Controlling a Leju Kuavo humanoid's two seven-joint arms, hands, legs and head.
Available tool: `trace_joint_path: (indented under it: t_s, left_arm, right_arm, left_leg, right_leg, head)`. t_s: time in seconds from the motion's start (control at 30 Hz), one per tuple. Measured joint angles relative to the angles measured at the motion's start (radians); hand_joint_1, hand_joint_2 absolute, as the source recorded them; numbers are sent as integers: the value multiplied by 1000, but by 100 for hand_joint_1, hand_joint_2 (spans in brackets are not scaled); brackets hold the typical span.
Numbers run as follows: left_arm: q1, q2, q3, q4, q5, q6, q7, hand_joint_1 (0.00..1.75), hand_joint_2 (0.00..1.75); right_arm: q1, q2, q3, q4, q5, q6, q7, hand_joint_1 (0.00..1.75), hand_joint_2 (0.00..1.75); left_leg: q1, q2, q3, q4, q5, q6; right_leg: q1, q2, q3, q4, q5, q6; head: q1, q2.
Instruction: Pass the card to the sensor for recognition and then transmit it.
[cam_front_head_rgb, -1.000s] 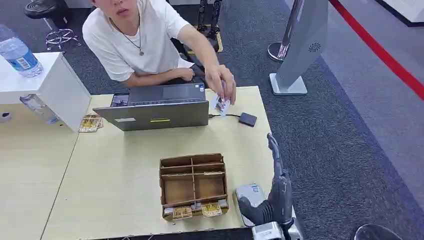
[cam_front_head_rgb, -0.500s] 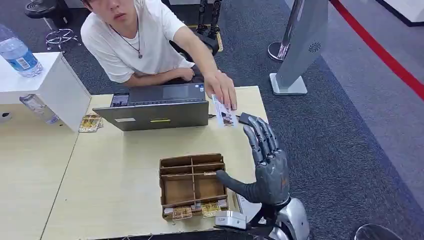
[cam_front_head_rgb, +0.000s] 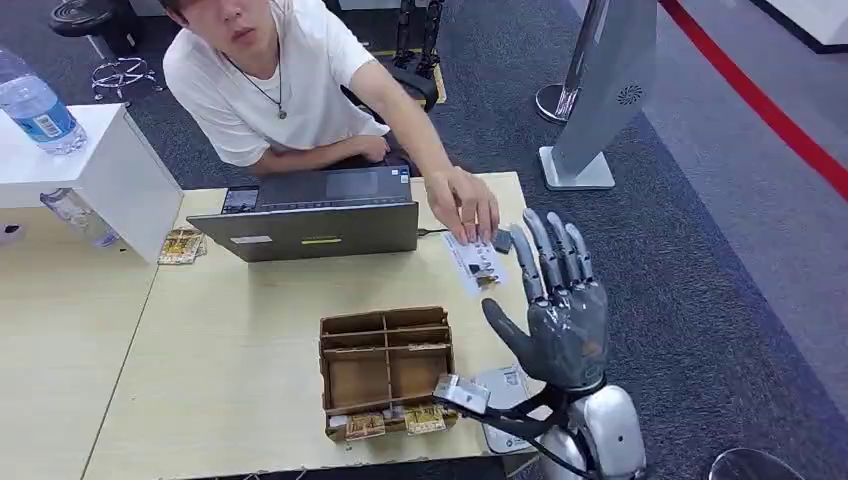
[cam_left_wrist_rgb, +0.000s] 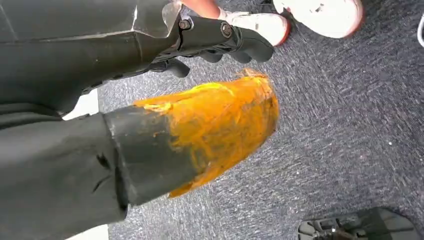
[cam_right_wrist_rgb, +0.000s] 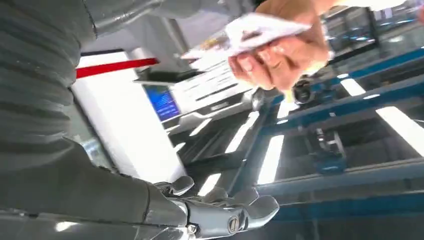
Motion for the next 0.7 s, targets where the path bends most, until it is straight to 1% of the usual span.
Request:
trace_joint_path:
  t_s: [0.07,0.23,0.27,0.3,0.33,0.47,0.7]
  left_arm:
    - [0,-3,0,0,-1,-2,-1,0,0]
    - [0,-10,0,0,-2,-9,-4,0,0]
    - [0,-11,-1,0,-3,-11,-5,0,0]
    - [0,-12,-1,0,-3,-11,-5,0,0]
    - [0,-13,-1,0,-3,-12,-5,0,0]
    - [0,-17,-1,0,-3,-12,-5,0,0]
    - [0,-21,-1,0,-3,-12,-6,0,0]
  right_arm:
    - [-7,0,0,-9,38,0,52,0,175]
    - [-37,-15,39,-22,114,0,226,0,175]
    - [-44,-23,52,-23,116,0,254,0,175]
    - [-49,-31,63,-24,116,0,270,0,175]
    - [-55,-40,75,-24,117,0,279,175,175]
    - [-68,-65,110,-26,117,0,311,175,175]
    - [-78,-96,155,-29,117,0,346,175,175]
  left_leg:
    - [0,0,0,0,0,0]
    - [0,0,1,0,0,0]
    - [0,0,1,0,0,0]
    - [0,0,1,0,0,0]
    - [0,0,1,0,0,0]
    - [0,0,1,0,0,0]
    - [0,0,0,0,0,0]
  right_leg:
    - [0,0,0,0,0,0]
    - [0,0,0,0,0,0]
    - [0,0,0,0,0,0]
    - [0,0,0,0,0,0]
    - [0,0,0,0,0,0]
    - [0,0,0,0,0,0]
    - [0,0,0,0,0,0]
  head:
    - [0,0]
    - [0,0]
    - [0,0]
    - [0,0]
    - [0,0]
    - [0,0]
    - [0,0]
